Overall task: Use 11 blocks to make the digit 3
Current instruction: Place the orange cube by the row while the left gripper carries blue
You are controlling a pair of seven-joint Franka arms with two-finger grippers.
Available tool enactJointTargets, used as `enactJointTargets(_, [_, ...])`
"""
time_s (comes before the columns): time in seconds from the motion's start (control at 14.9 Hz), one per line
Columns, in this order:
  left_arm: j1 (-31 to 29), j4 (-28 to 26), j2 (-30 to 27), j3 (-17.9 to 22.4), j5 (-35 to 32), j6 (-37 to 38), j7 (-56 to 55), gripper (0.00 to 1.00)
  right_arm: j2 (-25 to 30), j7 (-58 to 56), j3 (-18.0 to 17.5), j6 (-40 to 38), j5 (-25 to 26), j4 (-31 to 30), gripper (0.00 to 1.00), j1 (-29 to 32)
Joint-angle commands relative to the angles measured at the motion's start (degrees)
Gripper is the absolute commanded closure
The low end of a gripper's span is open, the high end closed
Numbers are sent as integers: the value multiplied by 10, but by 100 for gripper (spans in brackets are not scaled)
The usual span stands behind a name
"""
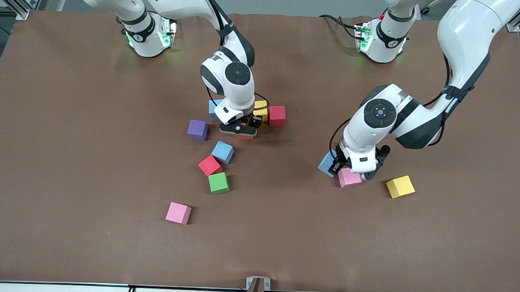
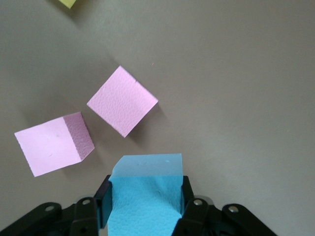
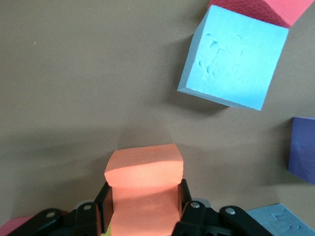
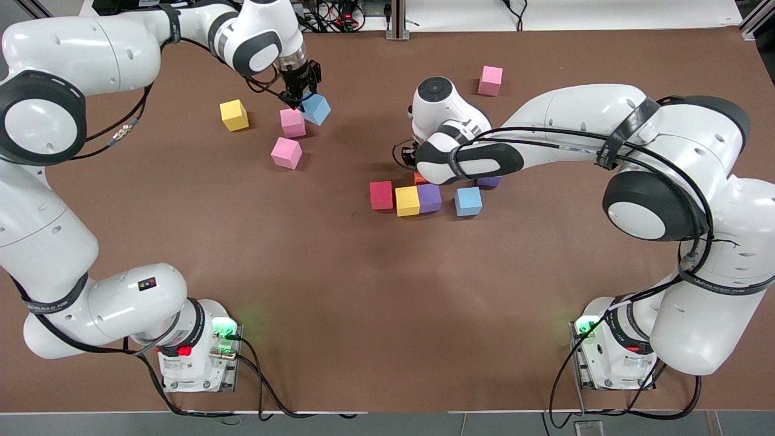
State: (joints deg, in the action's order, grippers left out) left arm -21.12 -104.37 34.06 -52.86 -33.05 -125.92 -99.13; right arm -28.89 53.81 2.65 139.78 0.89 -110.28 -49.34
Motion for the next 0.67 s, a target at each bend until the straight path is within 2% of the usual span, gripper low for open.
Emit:
enactJointTargets(0.0, [-3,3,-24,-5,6,23,11,80,23,0,-4,2,-7,-25,50,3])
enactJointTargets(0.61, [-2,14,-31,-8,6,75,41,80,21,5,-3,4,-17,-24,50,-1])
